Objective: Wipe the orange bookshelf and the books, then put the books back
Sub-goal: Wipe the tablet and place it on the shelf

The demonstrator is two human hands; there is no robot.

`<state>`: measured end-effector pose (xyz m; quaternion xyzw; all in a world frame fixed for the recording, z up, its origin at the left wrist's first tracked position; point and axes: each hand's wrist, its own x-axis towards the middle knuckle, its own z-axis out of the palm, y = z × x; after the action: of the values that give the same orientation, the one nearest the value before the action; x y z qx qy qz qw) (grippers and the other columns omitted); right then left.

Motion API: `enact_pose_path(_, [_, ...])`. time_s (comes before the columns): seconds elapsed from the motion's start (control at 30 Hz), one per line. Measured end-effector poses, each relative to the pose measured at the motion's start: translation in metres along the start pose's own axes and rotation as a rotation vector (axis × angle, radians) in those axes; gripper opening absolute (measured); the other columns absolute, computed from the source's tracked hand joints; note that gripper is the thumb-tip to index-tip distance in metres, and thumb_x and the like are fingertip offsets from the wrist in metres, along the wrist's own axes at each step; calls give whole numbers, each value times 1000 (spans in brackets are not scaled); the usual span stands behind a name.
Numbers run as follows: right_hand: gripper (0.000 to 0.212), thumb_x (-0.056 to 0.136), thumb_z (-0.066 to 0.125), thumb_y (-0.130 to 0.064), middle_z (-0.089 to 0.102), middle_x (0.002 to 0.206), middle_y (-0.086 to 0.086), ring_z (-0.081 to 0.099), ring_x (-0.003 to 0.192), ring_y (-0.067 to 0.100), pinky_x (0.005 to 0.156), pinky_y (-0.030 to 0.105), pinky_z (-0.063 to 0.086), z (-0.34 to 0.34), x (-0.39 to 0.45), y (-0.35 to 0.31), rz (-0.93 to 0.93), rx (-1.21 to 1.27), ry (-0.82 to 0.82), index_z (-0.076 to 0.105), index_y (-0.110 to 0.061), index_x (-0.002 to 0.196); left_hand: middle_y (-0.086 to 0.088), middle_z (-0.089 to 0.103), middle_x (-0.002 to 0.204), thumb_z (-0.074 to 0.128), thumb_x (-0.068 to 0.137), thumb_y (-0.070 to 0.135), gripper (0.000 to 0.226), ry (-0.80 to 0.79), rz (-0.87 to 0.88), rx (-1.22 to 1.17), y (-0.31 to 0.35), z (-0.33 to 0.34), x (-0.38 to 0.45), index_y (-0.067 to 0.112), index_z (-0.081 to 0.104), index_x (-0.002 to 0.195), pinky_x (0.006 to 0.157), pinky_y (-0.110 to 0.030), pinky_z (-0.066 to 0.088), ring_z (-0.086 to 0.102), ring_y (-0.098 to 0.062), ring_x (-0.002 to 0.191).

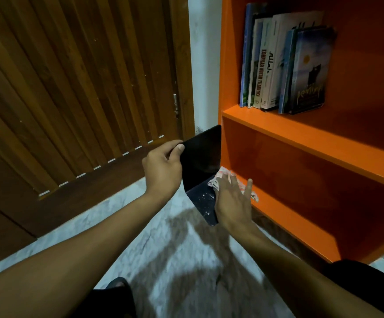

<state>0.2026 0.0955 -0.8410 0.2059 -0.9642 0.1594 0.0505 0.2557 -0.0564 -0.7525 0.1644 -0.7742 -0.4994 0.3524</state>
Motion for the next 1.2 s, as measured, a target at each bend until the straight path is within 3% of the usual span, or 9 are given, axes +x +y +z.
enact_pose_path(0.23, [54, 99, 50, -30, 30, 163, 2, 18, 153, 21, 121, 48, -5, 45, -28, -21, -183, 109, -40, 36, -25, 151, 8, 75, 99, 58, 99, 26, 22, 41, -47, 3, 0, 4, 2, 20, 76, 110, 84, -43, 61, 69, -11, 95])
enact_pose_path(0.3, [50, 100, 33, -40, 33, 161, 0, 23, 152, 24, 122, 51, 7, 56, -43, -28, -236, 161, -48, 37, -29, 149, 6, 75, 102, 59, 99, 26, 22, 56, -62, 5, -1, 5, 4, 19, 76, 112, 86, -43, 60, 68, -12, 98])
enact_pose_path(0.37, [52, 98, 24, -31, 39, 158, 5, 27, 150, 23, 124, 46, 6, 53, -56, -32, -316, 254, -67, 44, -22, 146, 4, 75, 105, 59, 99, 25, 23, 58, -51, 34, -1, 5, 5, 18, 75, 114, 87, -42, 60, 68, -14, 99])
enact_pose_path(0.57, [47, 88, 39, -8, 65, 131, 4, 54, 127, 20, 122, 29, 5, 58, -70, -24, -554, 354, -122, 60, -18, 129, 0, 74, 109, 59, 99, 21, 24, 38, -6, 71, -5, 4, 7, 14, 74, 117, 87, -39, 61, 68, -15, 104])
enact_pose_path(0.73, [40, 93, 51, -5, 65, 125, 9, 56, 119, 25, 123, 40, 11, 57, -77, -16, -621, 200, -354, 52, -14, 131, 1, 75, 106, 58, 100, 22, 23, 53, -15, 74, -9, 0, 13, 16, 75, 114, 86, -41, 61, 68, -16, 102])
enact_pose_path(0.83, [38, 96, 59, -43, 62, 123, -3, 59, 114, 15, 112, 28, 28, 61, -80, -3, -485, 232, -450, 54, -23, 127, 0, 74, 109, 57, 101, 21, 24, 76, -7, 107, -6, -4, 15, 15, 75, 115, 92, -36, 59, 66, -15, 104])
enact_pose_path(0.93, [47, 100, 49, -46, 64, 126, 2, 62, 114, 14, 99, 16, 43, 74, -68, 19, -106, 622, -495, 58, -10, 129, 1, 74, 109, 56, 101, 20, 24, 70, 25, 107, -6, -10, 17, 14, 74, 115, 89, -24, 58, 66, -13, 104])
enact_pose_path(1.07, [42, 107, 39, -33, 63, 128, 17, 66, 101, 31, 81, 40, 59, 70, -36, 46, 672, 1230, -395, 51, -4, 135, 5, 72, 102, 54, 102, 16, 22, 7, 15, 21, -8, -20, 19, 15, 73, 112, 71, -9, 54, 66, 2, 92])
enact_pose_path(1.2, [44, 109, 36, -29, 57, 133, 28, 62, 112, 48, 92, 60, 53, 27, -16, 49, 886, 1741, -377, 48, 5, 134, 2, 74, 107, 55, 101, 17, 22, -116, -105, -123, -14, -28, 23, 15, 73, 114, 85, -33, 61, 69, -12, 102])
